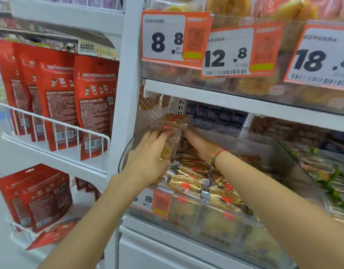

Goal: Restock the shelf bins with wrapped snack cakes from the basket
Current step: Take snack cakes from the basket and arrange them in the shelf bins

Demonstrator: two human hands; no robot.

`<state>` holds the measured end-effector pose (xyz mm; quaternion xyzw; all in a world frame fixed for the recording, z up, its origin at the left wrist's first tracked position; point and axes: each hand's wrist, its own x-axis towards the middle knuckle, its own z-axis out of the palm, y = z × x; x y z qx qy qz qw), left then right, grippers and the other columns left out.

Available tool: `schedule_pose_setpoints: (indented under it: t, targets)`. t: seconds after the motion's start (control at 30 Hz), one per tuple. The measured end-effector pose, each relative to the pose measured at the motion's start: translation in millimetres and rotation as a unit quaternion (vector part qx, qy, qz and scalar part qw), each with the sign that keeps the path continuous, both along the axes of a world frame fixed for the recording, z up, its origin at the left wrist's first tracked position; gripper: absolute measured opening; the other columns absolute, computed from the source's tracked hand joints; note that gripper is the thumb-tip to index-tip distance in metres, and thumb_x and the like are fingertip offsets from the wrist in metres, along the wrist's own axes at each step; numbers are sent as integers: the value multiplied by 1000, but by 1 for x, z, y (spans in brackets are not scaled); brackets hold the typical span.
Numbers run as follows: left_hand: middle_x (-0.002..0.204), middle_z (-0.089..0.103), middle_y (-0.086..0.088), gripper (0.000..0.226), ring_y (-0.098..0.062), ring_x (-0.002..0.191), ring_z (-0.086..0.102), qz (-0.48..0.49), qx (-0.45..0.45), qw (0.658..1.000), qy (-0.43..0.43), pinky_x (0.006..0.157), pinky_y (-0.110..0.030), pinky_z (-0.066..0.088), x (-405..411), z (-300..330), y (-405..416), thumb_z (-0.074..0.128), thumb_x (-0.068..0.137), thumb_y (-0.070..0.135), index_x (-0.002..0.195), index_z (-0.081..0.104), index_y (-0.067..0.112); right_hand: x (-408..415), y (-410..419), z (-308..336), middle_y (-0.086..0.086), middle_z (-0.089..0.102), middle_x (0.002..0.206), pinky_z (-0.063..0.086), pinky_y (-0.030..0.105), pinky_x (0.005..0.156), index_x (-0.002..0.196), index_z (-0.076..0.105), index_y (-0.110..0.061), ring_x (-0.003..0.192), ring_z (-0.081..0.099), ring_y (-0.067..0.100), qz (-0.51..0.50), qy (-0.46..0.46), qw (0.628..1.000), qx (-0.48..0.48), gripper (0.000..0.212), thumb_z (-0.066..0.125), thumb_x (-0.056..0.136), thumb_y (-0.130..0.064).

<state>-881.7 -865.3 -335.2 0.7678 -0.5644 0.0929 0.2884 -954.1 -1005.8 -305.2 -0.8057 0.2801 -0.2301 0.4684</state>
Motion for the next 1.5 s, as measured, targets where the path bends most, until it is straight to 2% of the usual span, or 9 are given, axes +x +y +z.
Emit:
schedule_pose_setpoints:
  t: [0.2, 0.43, 0.53, 0.63, 0.73, 0.8, 0.87, 1.0, 1.5]
  targets:
    - [143, 38, 1, 67, -20, 134, 27, 69, -16, 992, -104, 102, -35, 35, -5, 0, -2, 67, 86, 27, 142, 31, 22, 8, -18, -9, -1, 58, 127, 49, 38, 93, 136, 45, -25, 118, 54, 22, -6, -14, 998, 61, 50, 52, 93, -50]
    - [144, 38, 0, 65, -21, 135, 26, 97, 26, 994, -53, 96, -40, 42, -10, 5, -7, 69, 86, 24, 141, 34, 21, 4, -25, -9, 8, 66, 116, 56, 26, 66, 134, 49, -22, 96, 66, 19, -2, -14, 994, 109, 42, 59, 94, -32]
    - [143, 39, -1, 68, -22, 134, 29, 94, 32, 995, -20, 96, -41, 42, -11, 11, -5, 71, 83, 28, 140, 34, 20, -12, -17, 3, 5, 66, 111, 52, 27, 74, 124, 54, -18, 99, 64, 20, -1, -38, 991, 125, 33, 61, 93, -24]
    - [136, 43, -3, 72, -23, 127, 35, 126, -49, 991, -1, 90, -41, 44, -21, 18, 6, 73, 75, 44, 134, 41, 19, -41, -3, 15, -1, 46, 140, 41, 25, 92, 141, 39, -19, 129, 45, 22, -68, 13, 998, -5, 52, 58, 94, -15]
    - [124, 49, 5, 48, -17, 118, 42, 72, -197, 978, 16, 84, -35, 45, -45, 23, 10, 67, 82, 41, 124, 51, 24, -79, 7, 16, 2, 42, 144, 45, 27, 87, 145, 34, -21, 122, 50, 24, -157, 89, 961, -211, 56, 51, 94, -6]
    - [124, 55, 4, 35, -17, 117, 48, -26, -115, 993, 11, 91, -33, 44, -56, 23, -3, 60, 89, 31, 124, 54, 25, -102, 12, 9, 5, 50, 133, 46, 27, 81, 144, 35, -22, 107, 57, 23, -117, 131, 957, -233, 52, 50, 95, -12]
    - [138, 50, -3, 42, -25, 127, 46, -85, 63, 994, -28, 102, -38, 41, -61, 15, -22, 52, 95, 30, 136, 47, 24, -116, 10, -5, 6, 49, 138, 45, 34, 95, 144, 35, -26, 116, 53, 25, -43, 230, 941, -243, 50, 49, 96, -30]
    - [161, 7, 0, 57, -29, 146, 14, -78, 268, 959, -53, 117, -41, 20, -50, 2, -46, 28, 101, 46, 153, 10, 30, -130, -2, -22, -1, 4, 161, 9, 42, 120, 153, 2, -33, 148, 3, 27, -16, 331, 920, -210, 84, 48, 89, -62]
    - [161, 9, 1, 55, -26, 146, 15, -22, 351, 932, -93, 118, -40, 14, -55, 2, -57, 18, 101, 49, 152, 7, 35, -117, -7, -18, 10, 19, 158, 22, 42, 115, 154, 12, -19, 143, 24, 32, -24, 458, 866, -199, 85, 35, 89, -69]
